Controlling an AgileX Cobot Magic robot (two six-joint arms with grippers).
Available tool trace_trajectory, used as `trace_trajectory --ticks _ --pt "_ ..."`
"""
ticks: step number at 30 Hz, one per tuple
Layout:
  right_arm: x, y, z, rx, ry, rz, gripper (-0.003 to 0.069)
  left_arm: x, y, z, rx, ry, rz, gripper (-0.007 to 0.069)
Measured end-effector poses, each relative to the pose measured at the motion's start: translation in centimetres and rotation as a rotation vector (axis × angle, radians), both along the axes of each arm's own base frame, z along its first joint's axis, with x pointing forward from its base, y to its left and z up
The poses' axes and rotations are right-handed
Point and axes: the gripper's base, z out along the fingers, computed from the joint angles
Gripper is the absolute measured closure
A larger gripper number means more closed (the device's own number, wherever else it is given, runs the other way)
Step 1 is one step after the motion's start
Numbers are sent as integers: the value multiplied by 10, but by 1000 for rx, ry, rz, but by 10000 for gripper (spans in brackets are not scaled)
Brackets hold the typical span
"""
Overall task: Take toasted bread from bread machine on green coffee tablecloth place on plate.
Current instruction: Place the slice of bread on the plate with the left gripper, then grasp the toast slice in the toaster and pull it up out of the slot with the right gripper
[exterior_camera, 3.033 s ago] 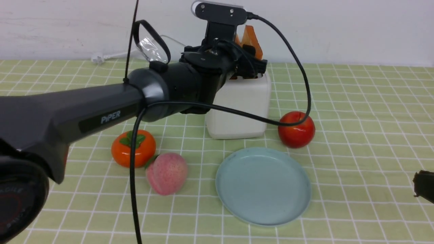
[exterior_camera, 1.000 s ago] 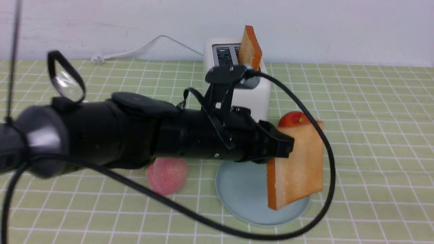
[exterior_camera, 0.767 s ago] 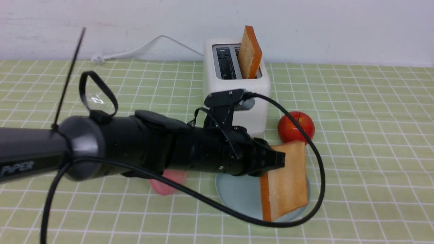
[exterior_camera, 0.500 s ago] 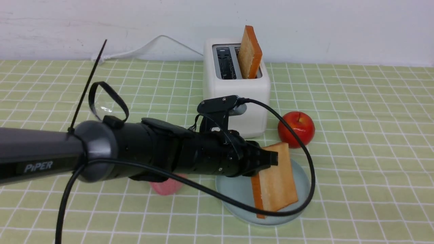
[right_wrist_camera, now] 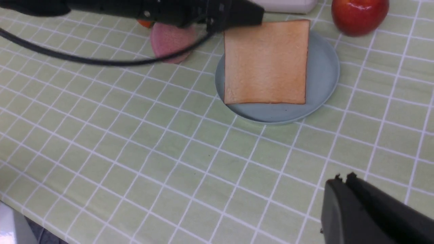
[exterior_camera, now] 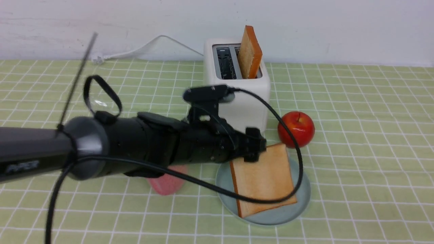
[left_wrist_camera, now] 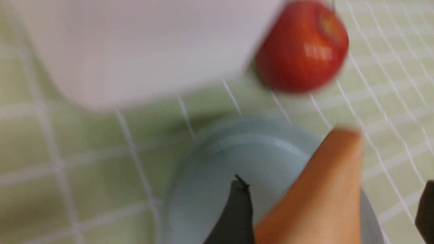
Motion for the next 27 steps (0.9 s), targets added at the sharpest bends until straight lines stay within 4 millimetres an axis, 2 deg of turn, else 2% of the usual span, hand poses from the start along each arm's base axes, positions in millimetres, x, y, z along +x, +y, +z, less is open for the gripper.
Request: trace_trajectory --ticks 4,5,7,10,12,13,14,15,17,19,20,22,23,25,27 --pt "1 1 3 22 -27 0 646 -2 12 22 18 -76 76 -21" --pt "1 1 3 26 -31 0 646 -2 12 22 20 -77 79 -20" --pt "2 2 4 34 -41 0 646 -9 21 33 4 -91 110 5" --pt "3 2 4 31 -42 -1 645 -28 33 44 -26 -94 111 48" --pt "5 4 3 25 -34 -1 645 -47 44 59 -50 -127 85 82" --pt "6 4 3 23 -31 -1 645 -50 46 58 -49 -125 79 85" --pt "11 8 2 11 -16 -1 645 -67 55 70 -83 -154 52 108" --pt "15 11 1 6 -8 -1 645 -75 59 72 -98 -160 35 117" --pt "25 18 0 -5 0 -3 645 -95 69 83 -140 -192 0 139" --pt "36 26 -2 -19 12 -5 644 -105 75 91 -164 -219 -10 154" --pt "51 36 -2 -19 0 -7 643 -118 83 99 -194 -251 -23 182" --pt "68 49 -3 -29 12 -6 641 -133 93 108 -223 -291 -27 239" --pt "70 51 -1 -24 6 -6 641 -134 94 109 -226 -295 -27 239" --pt "101 73 4 -43 0 -4 636 -154 110 116 -249 -352 -21 372" --pt "123 89 8 -49 -5 -4 631 -165 119 115 -241 -386 -23 476"
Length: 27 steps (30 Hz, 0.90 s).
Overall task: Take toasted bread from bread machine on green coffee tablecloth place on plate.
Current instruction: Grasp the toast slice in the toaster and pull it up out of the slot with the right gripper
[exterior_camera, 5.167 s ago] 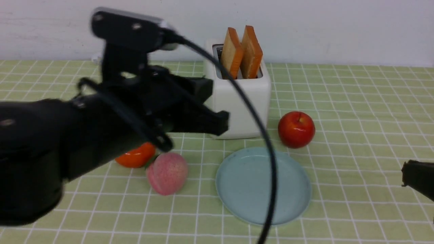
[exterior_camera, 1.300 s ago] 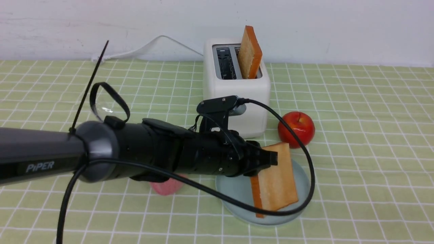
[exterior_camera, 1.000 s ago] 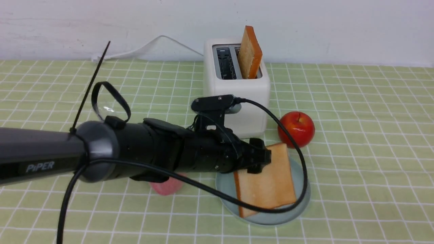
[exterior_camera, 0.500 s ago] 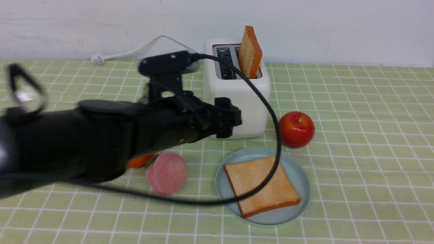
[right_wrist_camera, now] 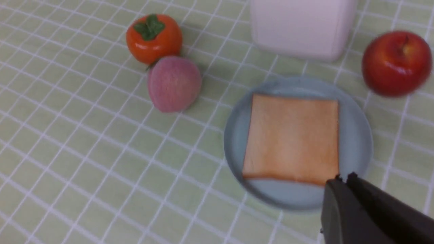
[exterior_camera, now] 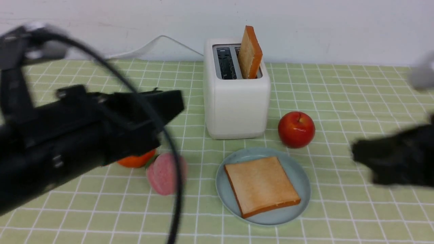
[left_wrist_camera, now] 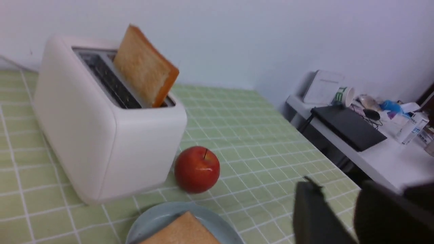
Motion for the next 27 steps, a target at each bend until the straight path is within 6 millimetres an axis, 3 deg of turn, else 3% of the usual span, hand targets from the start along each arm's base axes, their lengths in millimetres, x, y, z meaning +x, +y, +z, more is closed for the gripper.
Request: trace_trajectory --ticks 1,3,6,7,8,9,13,15,19,23,27 --pt "3 2 1 1 -3 0 630 -2 2 1 1 -11 0 500" --pt "38 23 7 -5 5 -17 615 -15 12 -8 40 -52 -4 629" --pt "88 37 14 -10 12 -75 575 -31 21 -21 78 -94 -27 638" --pt "91 37 14 -10 13 -80 575 -33 22 -23 78 -97 -32 638" --pt "122 41 11 -10 28 -120 538 -42 25 -29 88 -120 -59 638" --pt "125 42 15 -2 20 -123 527 -43 25 -29 90 -123 -63 638" --pt "196 53 7 22 29 -182 346 -58 31 -44 133 -184 -122 638" --pt "214 58 6 26 12 -184 260 -61 32 -47 156 -204 -128 638" --pt "246 71 -8 5 -5 -176 156 -62 32 -49 175 -220 -132 638" --pt "268 79 -28 -29 -23 -176 132 -62 32 -49 177 -222 -134 638" --pt "282 82 -48 -91 -50 -175 160 -61 33 -49 178 -221 -130 638"
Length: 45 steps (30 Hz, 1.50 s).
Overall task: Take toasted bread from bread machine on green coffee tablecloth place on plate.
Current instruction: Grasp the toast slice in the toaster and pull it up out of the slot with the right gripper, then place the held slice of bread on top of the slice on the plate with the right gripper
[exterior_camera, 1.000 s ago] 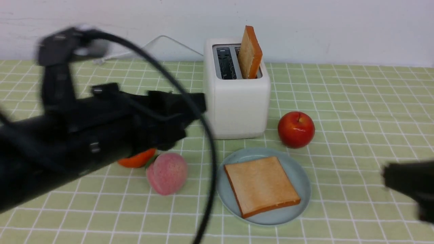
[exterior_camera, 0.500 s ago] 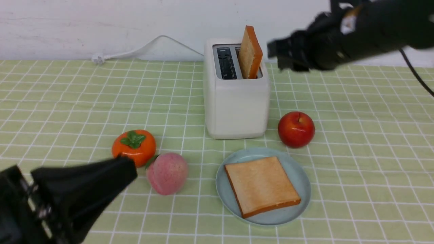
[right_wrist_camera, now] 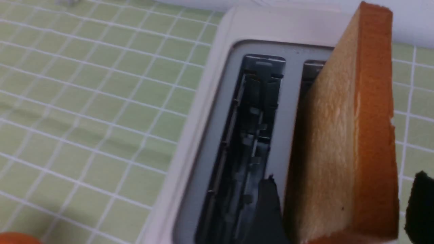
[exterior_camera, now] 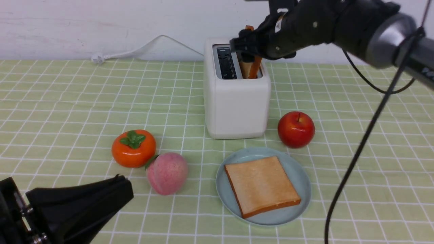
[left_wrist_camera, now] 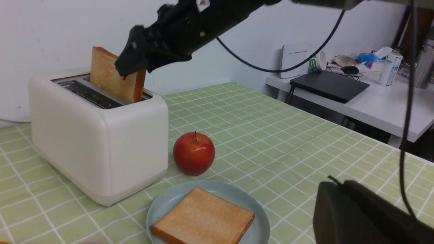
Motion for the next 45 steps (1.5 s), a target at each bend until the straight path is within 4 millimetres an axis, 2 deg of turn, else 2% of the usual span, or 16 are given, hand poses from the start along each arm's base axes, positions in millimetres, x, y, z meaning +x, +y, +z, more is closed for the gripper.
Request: trace_trajectory --ticks 5,6,8,11,15,17,24,28,31,32,34,35,37,40,42,45 --pt "4 1 -7 -18 -12 2 258 1 1 0 2 1 10 638" --pt "5 2 -5 -11 -35 5 312 1 1 0 2 1 14 638" --pt "6 2 -4 -6 -45 6 344 1 1 0 2 1 16 638" --pt "6 2 -3 -4 -49 6 460 1 1 0 3 2 18 638" --pt "6 2 -3 -3 -48 6 536 1 1 0 3 2 18 638" --pt "6 2 -3 -1 -54 7 563 1 1 0 3 2 18 638" --pt "7 3 0 10 -76 9 566 1 1 0 3 2 19 638" --pt "0 1 16 33 -103 11 567 1 1 0 3 2 19 638" --pt "-24 -3 63 90 -174 21 568 1 1 0 3 2 19 638" --pt "-24 -3 63 89 -173 21 568 1 1 0 3 2 19 638" --pt "-46 -8 95 116 -209 34 568 1 1 0 3 2 19 636" --pt "-66 -15 118 108 -219 48 568 1 1 0 3 2 19 637" --pt "-93 -28 141 54 -199 81 568 1 1 0 3 2 19 637" --pt "-122 -45 151 -70 -100 142 568 1 1 0 3 2 19 637" --pt "-138 -58 146 -119 7 200 568 1 1 0 3 2 19 635" --pt "-149 -67 128 -107 150 267 568 1 1 0 3 2 19 636"
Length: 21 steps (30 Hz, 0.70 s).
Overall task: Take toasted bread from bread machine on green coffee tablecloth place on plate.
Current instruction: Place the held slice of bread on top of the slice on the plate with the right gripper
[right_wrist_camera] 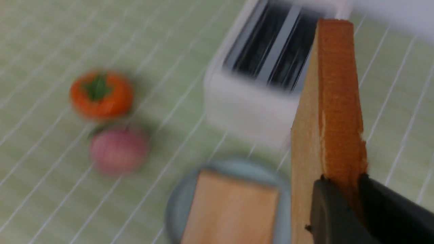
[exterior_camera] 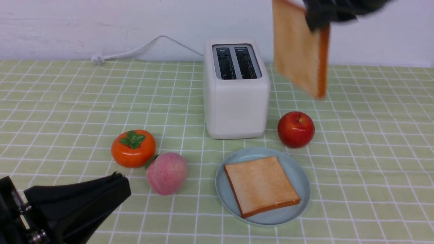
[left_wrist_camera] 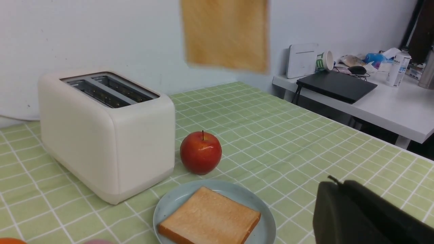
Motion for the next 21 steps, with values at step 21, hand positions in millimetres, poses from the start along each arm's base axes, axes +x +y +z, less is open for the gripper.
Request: trace_trajectory --ticks 21 --pt "46 15 -188 346 432 95 571 0 0 0 0 0 -3 634"
